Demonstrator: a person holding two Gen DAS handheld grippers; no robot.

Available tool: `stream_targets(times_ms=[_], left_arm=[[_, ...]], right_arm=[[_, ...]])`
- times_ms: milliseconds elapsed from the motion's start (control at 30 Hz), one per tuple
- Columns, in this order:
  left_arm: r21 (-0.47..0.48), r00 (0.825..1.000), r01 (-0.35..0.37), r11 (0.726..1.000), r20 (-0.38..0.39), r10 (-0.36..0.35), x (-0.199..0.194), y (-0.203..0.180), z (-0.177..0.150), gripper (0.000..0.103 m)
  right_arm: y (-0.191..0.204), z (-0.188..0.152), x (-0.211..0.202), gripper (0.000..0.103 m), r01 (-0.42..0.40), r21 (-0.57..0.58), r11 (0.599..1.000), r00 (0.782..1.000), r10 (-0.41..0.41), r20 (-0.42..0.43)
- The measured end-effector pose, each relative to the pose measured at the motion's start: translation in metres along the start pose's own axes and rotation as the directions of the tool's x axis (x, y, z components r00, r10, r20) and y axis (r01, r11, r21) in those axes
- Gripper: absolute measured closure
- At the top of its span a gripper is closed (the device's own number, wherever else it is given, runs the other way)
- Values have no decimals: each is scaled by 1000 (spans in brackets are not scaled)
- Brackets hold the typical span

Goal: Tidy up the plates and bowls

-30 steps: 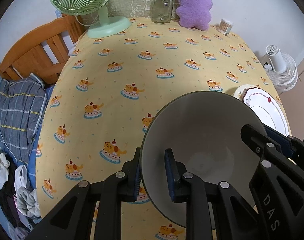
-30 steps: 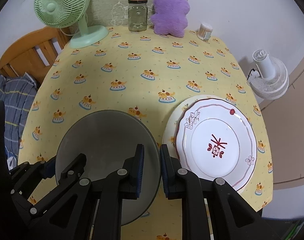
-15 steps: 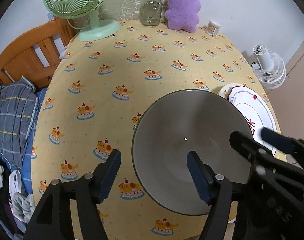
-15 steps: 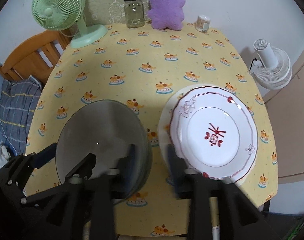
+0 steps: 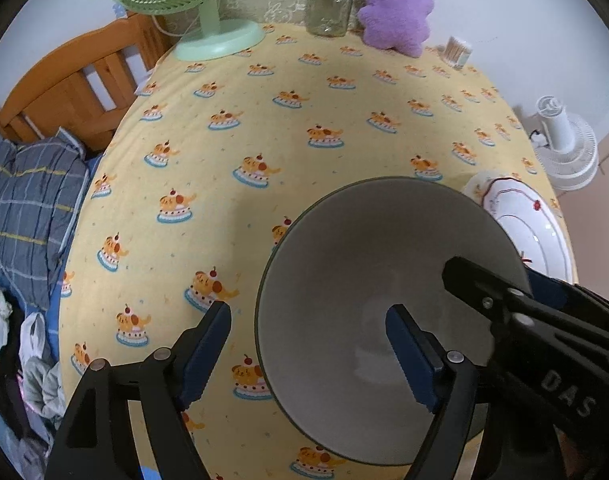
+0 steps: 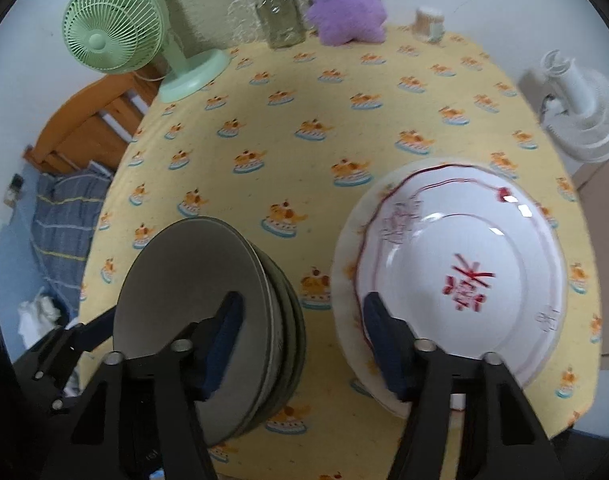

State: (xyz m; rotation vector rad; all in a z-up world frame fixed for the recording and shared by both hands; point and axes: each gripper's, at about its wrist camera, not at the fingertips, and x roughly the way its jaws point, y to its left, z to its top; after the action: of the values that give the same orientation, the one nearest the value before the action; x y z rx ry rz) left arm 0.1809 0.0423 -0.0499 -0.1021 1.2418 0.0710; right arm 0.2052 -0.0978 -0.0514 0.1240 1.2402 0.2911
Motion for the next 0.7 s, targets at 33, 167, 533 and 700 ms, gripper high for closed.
stream_targets(times_ms=[33, 167, 533, 700], left_arm=[[-4, 1000, -5, 1000, -3, 5, 1, -1, 0, 22], [-26, 999, -32, 999, -23, 32, 4, -4, 1, 22], [-71, 996, -66, 995, -67, 62, 14, 3, 2, 22], [-43, 998, -26, 999, -64, 23, 18, 5, 5, 22]], right_arm=[[-1, 2, 6, 51, -24, -2, 1000, 1000, 24, -19], [-2, 5, 22, 58, -88, -1, 996, 993, 88, -76], [-8, 5, 44, 60, -216, 29, 976, 965, 217, -145], [-12, 4, 47, 60, -235, 76, 969, 958, 244, -148]])
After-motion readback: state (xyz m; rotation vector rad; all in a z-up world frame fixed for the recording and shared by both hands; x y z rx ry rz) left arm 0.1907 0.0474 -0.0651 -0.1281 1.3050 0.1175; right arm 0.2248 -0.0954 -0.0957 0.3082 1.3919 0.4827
